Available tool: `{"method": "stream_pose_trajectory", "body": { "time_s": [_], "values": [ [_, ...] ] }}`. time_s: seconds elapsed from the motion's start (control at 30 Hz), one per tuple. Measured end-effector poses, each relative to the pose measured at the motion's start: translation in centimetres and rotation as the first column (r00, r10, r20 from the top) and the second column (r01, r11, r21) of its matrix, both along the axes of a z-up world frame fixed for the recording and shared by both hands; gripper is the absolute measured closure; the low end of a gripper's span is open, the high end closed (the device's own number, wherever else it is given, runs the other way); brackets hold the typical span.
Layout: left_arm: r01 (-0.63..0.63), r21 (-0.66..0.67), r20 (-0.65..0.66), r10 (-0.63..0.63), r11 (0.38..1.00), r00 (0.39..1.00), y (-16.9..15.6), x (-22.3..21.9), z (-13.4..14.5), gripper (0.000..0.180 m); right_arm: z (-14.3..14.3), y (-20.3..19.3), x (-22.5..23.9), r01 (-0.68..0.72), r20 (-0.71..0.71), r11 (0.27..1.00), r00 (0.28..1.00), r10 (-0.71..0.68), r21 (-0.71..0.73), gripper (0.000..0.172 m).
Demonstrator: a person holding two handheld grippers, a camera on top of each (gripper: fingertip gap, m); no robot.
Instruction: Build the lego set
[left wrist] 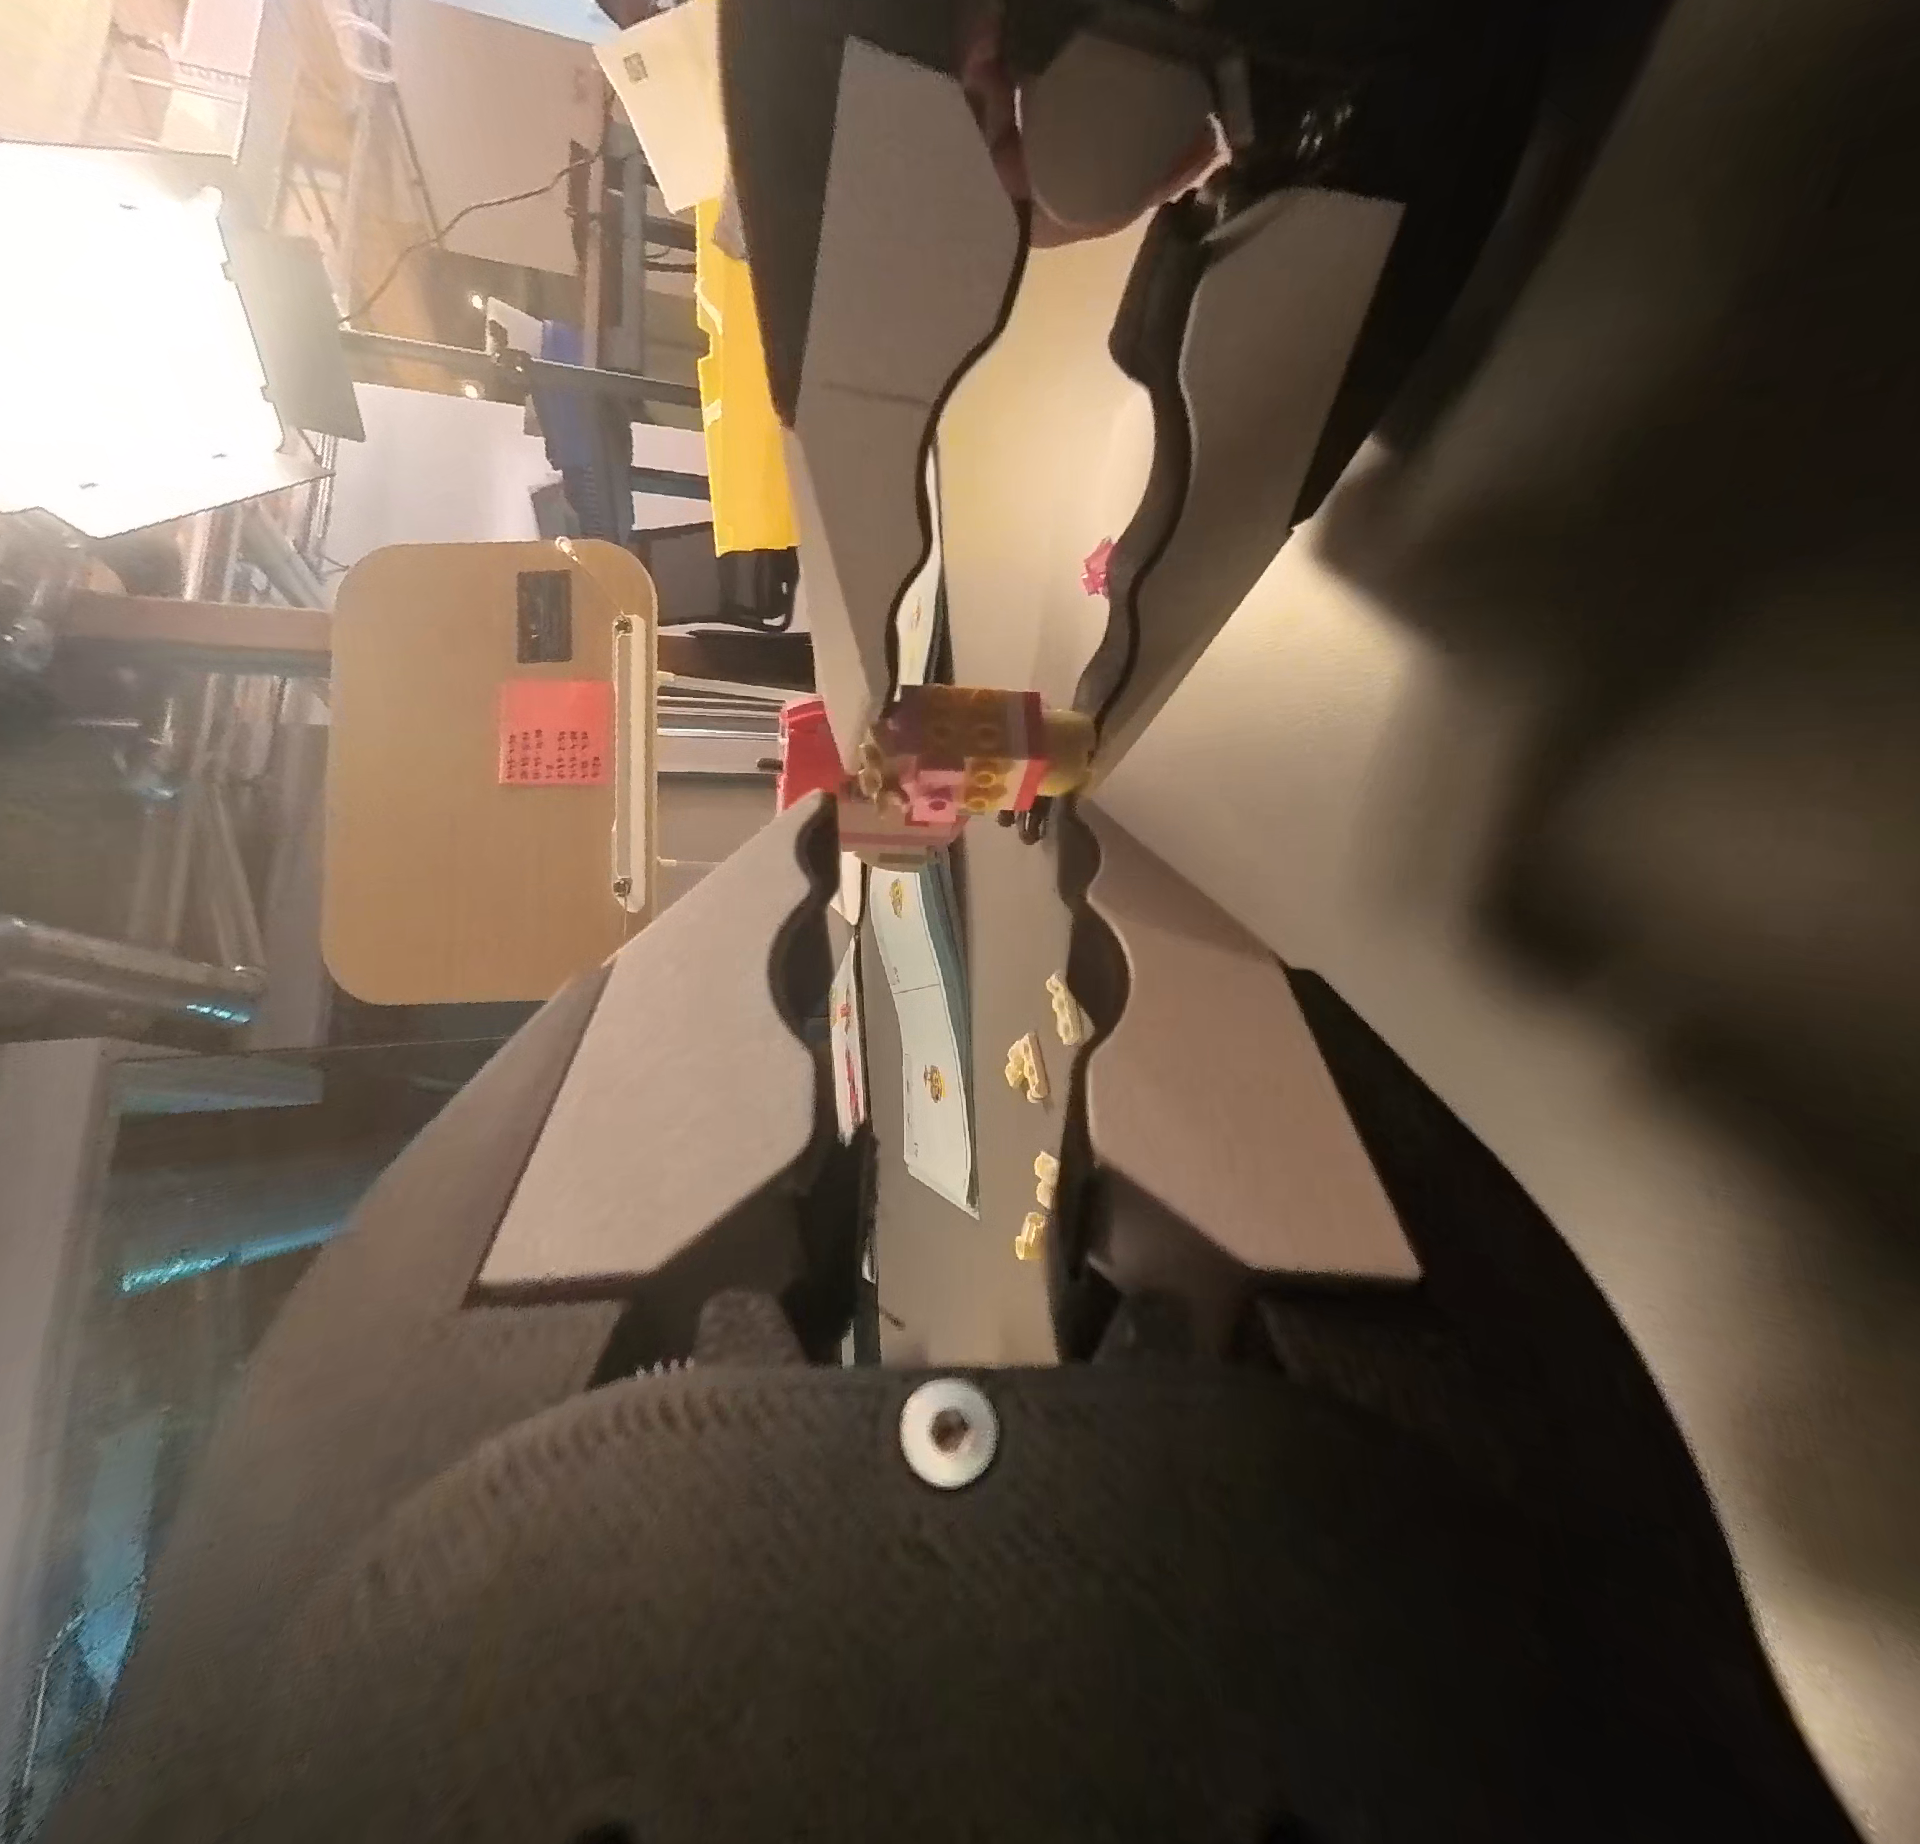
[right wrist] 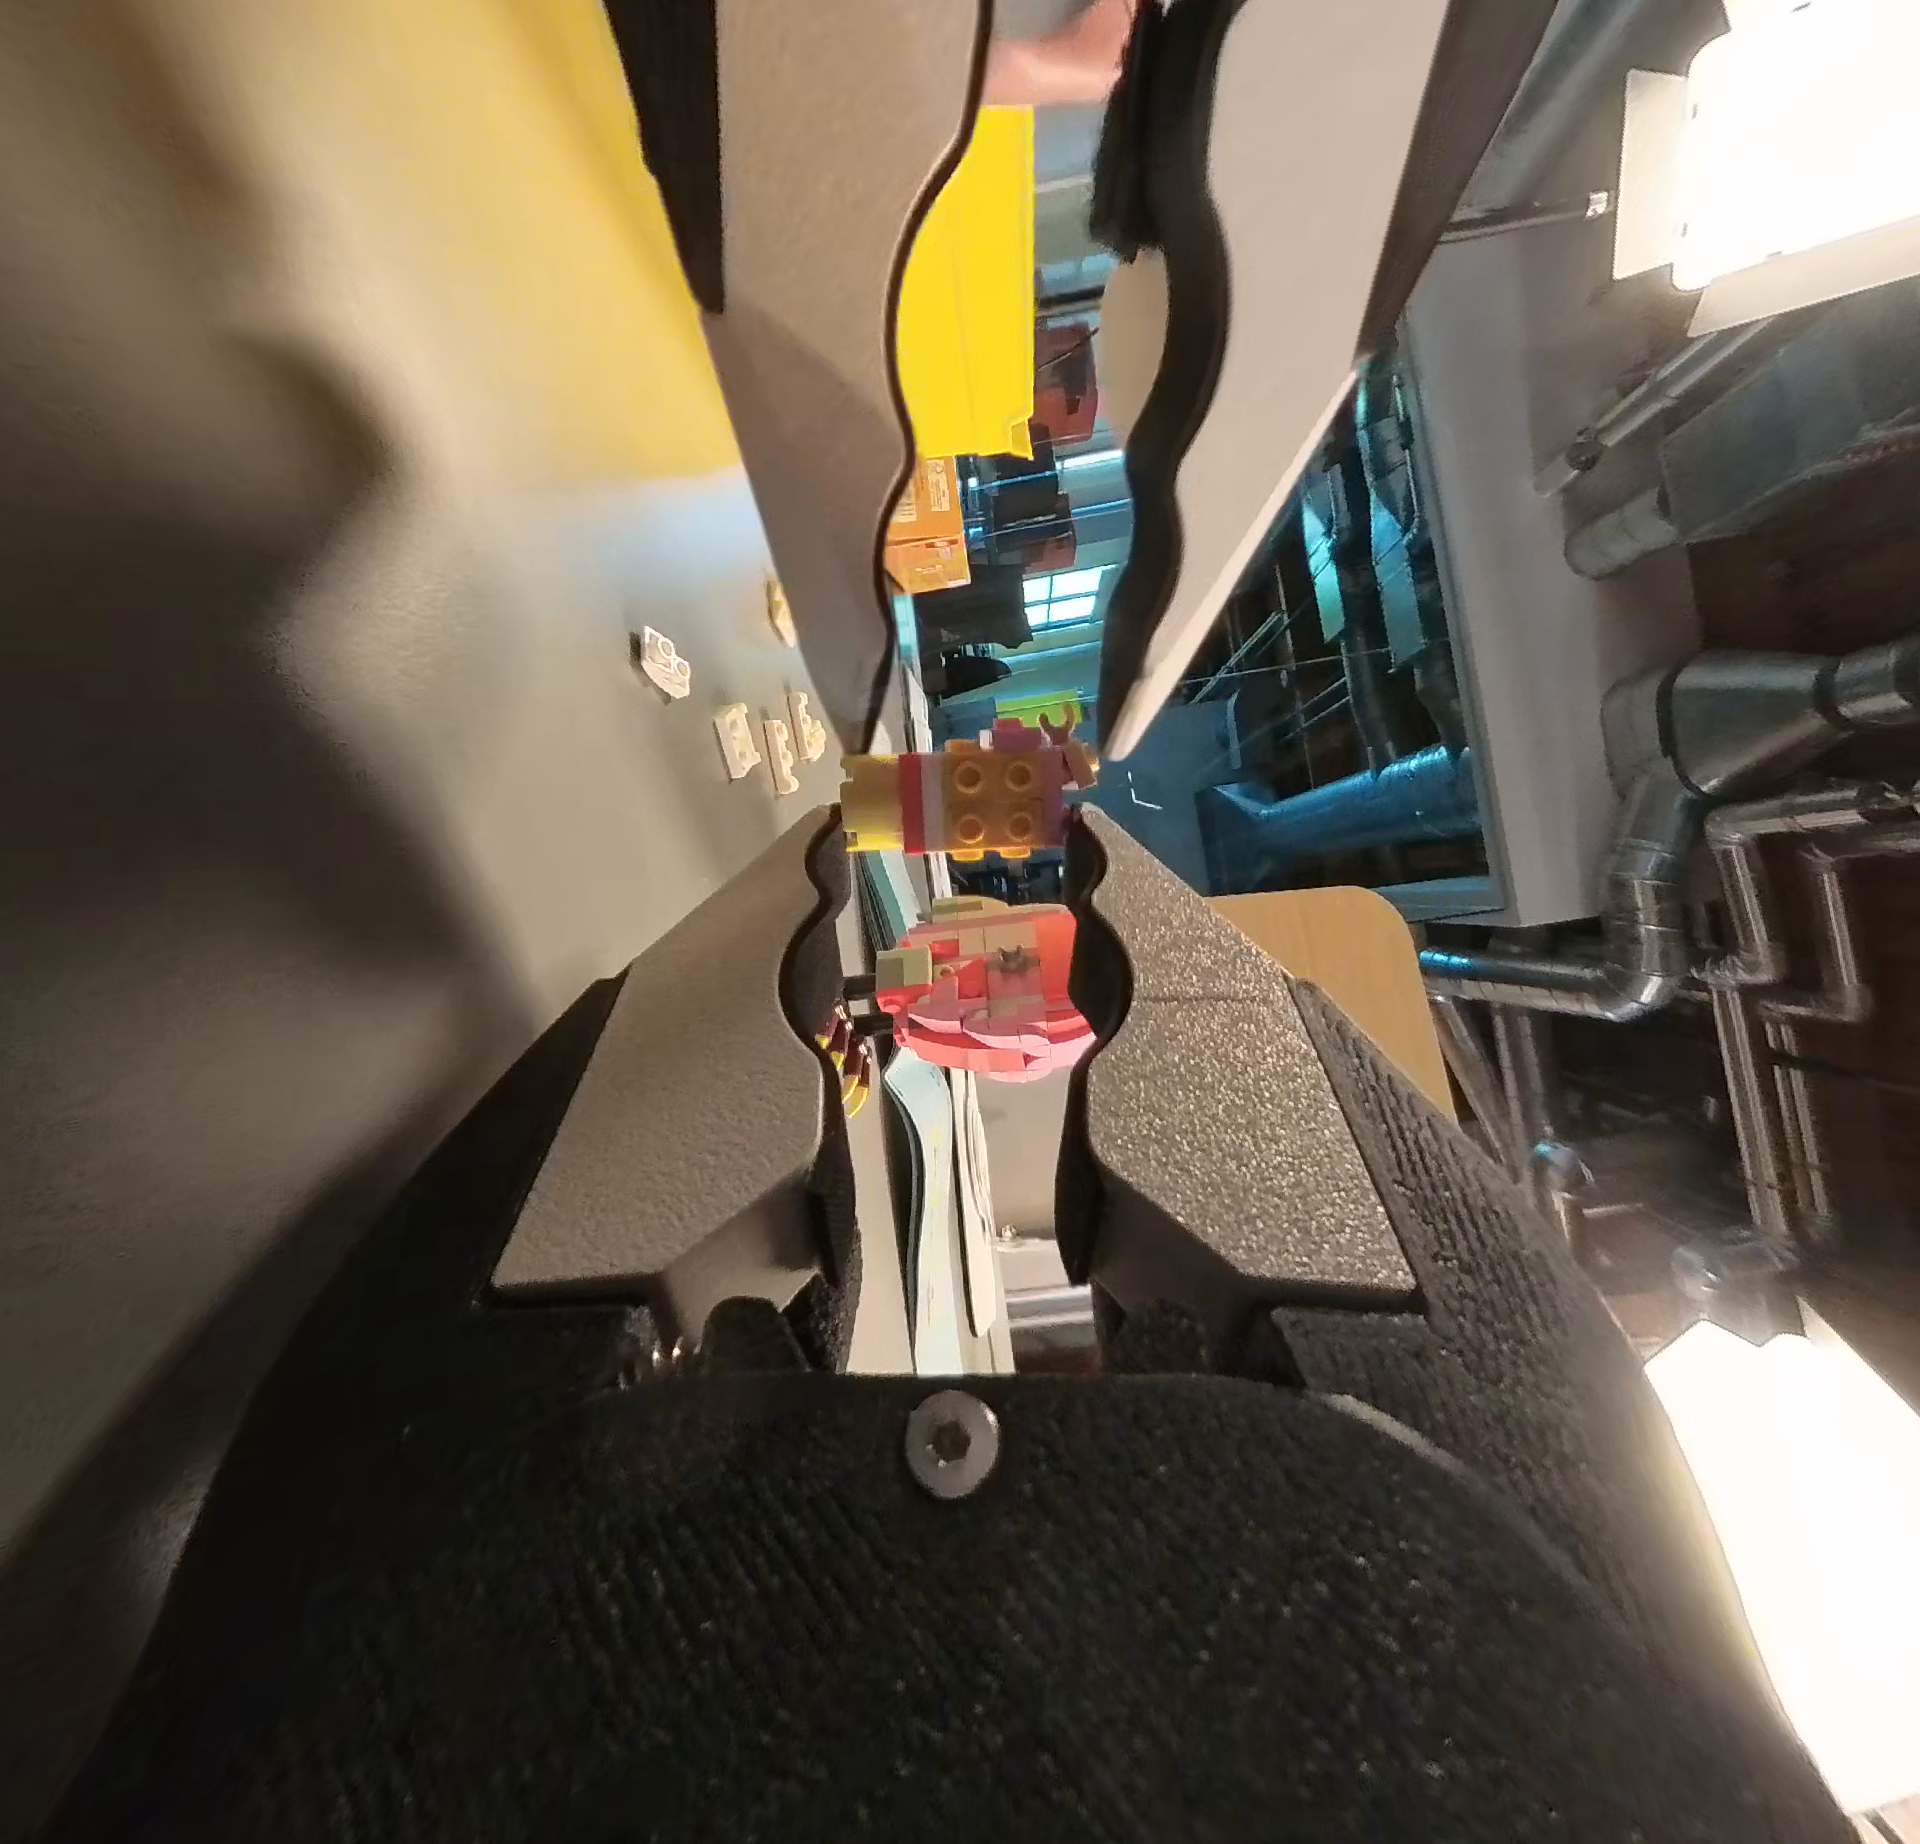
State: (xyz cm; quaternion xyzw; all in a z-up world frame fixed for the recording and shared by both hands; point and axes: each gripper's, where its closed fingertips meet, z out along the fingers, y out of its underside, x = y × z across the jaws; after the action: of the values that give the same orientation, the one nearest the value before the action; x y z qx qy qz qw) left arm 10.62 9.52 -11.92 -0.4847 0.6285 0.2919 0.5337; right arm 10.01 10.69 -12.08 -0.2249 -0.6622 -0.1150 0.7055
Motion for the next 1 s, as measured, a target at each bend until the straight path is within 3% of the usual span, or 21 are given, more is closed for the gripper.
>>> {"method": "stream_pose_trajectory", "body": {
  "time_s": [0.9,0.93,1.0],
  "values": [
    [0.014,0.060,-0.281,0.003,0.998,0.960,0.3,0.0,-0.8,0.152,-1.2,0.0,0.0,0.001,0.058,1.000,0.998,0.001,-0.031,0.132],
    [0.018,0.088,-0.312,0.010,0.996,0.950,0.4,-0.2,-0.5,0.166,-1.5,-0.1,-0.1,-0.006,0.078,0.999,0.997,0.009,-0.037,0.132],
    [0.042,0.088,-0.382,-0.005,0.995,0.924,0.3,-0.3,-0.8,0.166,-1.9,-0.2,-0.2,-0.006,0.099,0.999,0.995,0.010,-0.038,0.132]
  ]
}}
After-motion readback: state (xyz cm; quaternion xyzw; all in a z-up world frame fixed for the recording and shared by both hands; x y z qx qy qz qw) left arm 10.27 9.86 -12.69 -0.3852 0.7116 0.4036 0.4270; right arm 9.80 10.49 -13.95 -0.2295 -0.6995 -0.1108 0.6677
